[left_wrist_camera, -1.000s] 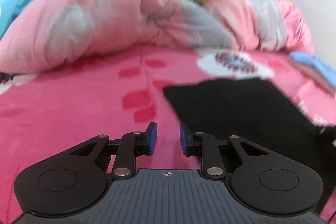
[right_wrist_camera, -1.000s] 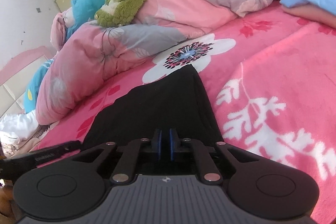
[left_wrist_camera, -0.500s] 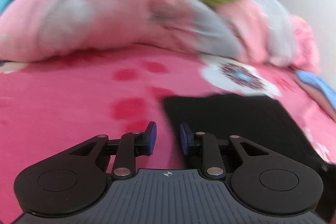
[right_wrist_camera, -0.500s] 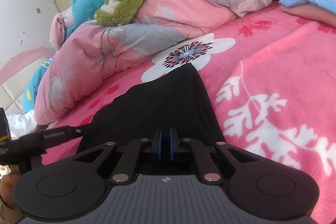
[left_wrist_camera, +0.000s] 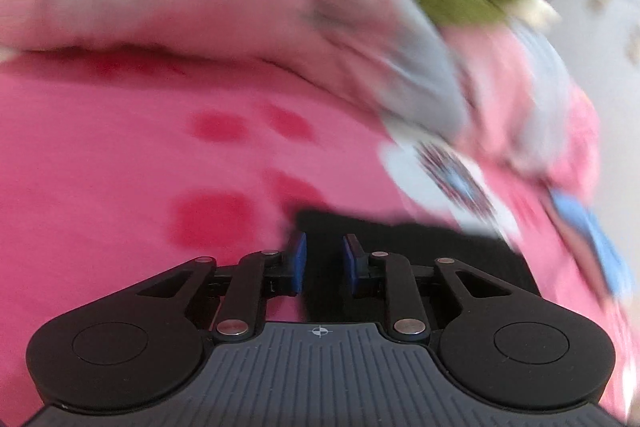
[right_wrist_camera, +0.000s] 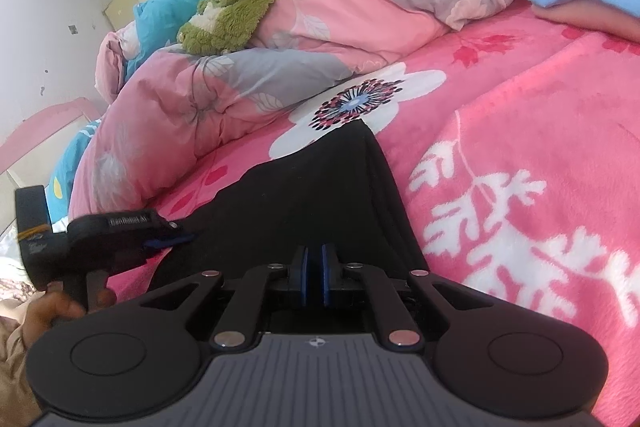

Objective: Fold clothes

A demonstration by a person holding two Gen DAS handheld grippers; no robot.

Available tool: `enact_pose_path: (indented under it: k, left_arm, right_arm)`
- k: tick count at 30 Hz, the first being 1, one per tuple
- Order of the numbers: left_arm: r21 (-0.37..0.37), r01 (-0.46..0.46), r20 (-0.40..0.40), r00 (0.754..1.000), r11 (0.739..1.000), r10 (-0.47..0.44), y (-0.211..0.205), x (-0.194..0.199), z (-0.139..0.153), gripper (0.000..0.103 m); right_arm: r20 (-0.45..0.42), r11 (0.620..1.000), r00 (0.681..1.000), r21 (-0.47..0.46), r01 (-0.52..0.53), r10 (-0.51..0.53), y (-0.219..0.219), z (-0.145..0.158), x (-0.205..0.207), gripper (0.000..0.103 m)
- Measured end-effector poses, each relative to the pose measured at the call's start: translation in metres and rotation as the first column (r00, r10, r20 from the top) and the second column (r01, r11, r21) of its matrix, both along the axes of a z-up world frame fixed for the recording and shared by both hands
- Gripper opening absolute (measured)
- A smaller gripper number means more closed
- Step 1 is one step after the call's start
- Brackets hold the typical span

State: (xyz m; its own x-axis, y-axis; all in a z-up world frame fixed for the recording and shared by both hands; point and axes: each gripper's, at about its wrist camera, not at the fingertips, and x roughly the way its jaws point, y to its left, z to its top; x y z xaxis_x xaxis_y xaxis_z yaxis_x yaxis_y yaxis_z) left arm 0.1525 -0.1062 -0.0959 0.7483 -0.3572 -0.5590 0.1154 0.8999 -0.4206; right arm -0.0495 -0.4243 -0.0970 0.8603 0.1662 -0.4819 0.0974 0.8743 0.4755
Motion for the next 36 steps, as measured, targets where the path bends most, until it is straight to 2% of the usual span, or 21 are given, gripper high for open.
enact_pose_path:
  k: [1, 3, 5, 9, 14, 17, 18, 20, 23, 25, 29, 32, 36]
  left_arm:
    - [0.004, -0.043, -0.01, 0.999, 0.999, 0.044, 0.008, 0.004, 0.001, 0.023]
    - [-0.024, -0.071, -0.026, 0.997, 0.997, 0.07, 0.022, 0.006, 0.006, 0.024]
    - [-0.019, -0.029, 0.013, 0.999, 0.999, 0.03, 0.018, -0.004, 0.015, 0.024]
    - [0.004, 0.161, 0.047, 0.986, 0.987, -0.161, -0.022, -0.028, 0.021, 0.025]
    - [0.022, 0.141, 0.005, 0.99, 0.99, -0.141, -0.036, -0.017, 0.004, 0.025]
    - [0.01, 0.023, -0.032, 0.999, 1.0, -0.023, -0.01, -0.005, -0.001, 0.025]
    - [-0.001, 0.023, -0.027, 0.999, 1.0, -0.023, -0.003, -0.006, 0.002, 0.025]
    - [-0.006, 0.075, 0.014, 0.997, 0.997, -0.075, 0.002, -0.02, 0.012, 0.025]
    - [0.049, 0.204, 0.084, 0.975, 0.978, -0.207, -0.008, -0.047, 0.024, 0.026]
    - [0.075, 0.256, 0.086, 0.961, 0.964, -0.262, -0.013, -0.063, 0.025, 0.026]
    - [0.111, 0.302, 0.066, 0.948, 0.947, -0.31, -0.023, -0.087, 0.016, 0.026]
    - [0.135, 0.325, 0.047, 0.941, 0.936, -0.334, -0.027, -0.098, 0.006, 0.026]
    - [0.106, 0.321, 0.056, 0.943, 0.941, -0.328, -0.021, -0.104, 0.001, 0.026]
  right_arm:
    - [0.001, 1.0, 1.0, 0.002, -0.001, 0.001, 0.0, 0.0, 0.0, 0.005]
    - [0.004, 1.0, 1.0, 0.008, 0.0, 0.0, -0.001, -0.001, 0.0, 0.005]
    - [0.006, 1.0, 1.0, 0.009, 0.001, -0.001, -0.002, -0.002, -0.001, 0.005]
    - [0.007, 1.0, 1.0, 0.006, 0.004, -0.004, -0.001, -0.003, 0.0, 0.005]
    - [0.006, 1.0, 1.0, 0.003, 0.006, -0.006, -0.001, -0.002, -0.001, 0.005]
    - [0.005, 1.0, 1.0, 0.005, 0.007, -0.007, -0.001, -0.002, -0.001, 0.005]
    - [0.005, 1.0, 1.0, 0.006, 0.007, -0.007, -0.001, -0.002, -0.002, 0.005]
    - [0.005, 1.0, 1.0, 0.008, 0.008, -0.008, -0.001, -0.002, -0.002, 0.005]
    - [0.005, 1.0, 1.0, 0.01, 0.009, -0.009, -0.001, -0.002, -0.002, 0.005]
    - [0.011, 1.0, 1.0, 0.003, 0.003, -0.003, 0.001, 0.003, -0.003, 0.005]
    - [0.053, 0.998, 0.998, -0.045, -0.041, 0.043, 0.015, 0.029, -0.003, 0.007]
    - [0.05, 0.984, 0.984, -0.046, -0.171, 0.173, 0.039, 0.039, 0.017, 0.007]
    - [-0.05, 0.96, 0.959, -0.028, -0.28, 0.278, 0.063, 0.026, 0.051, 0.007]
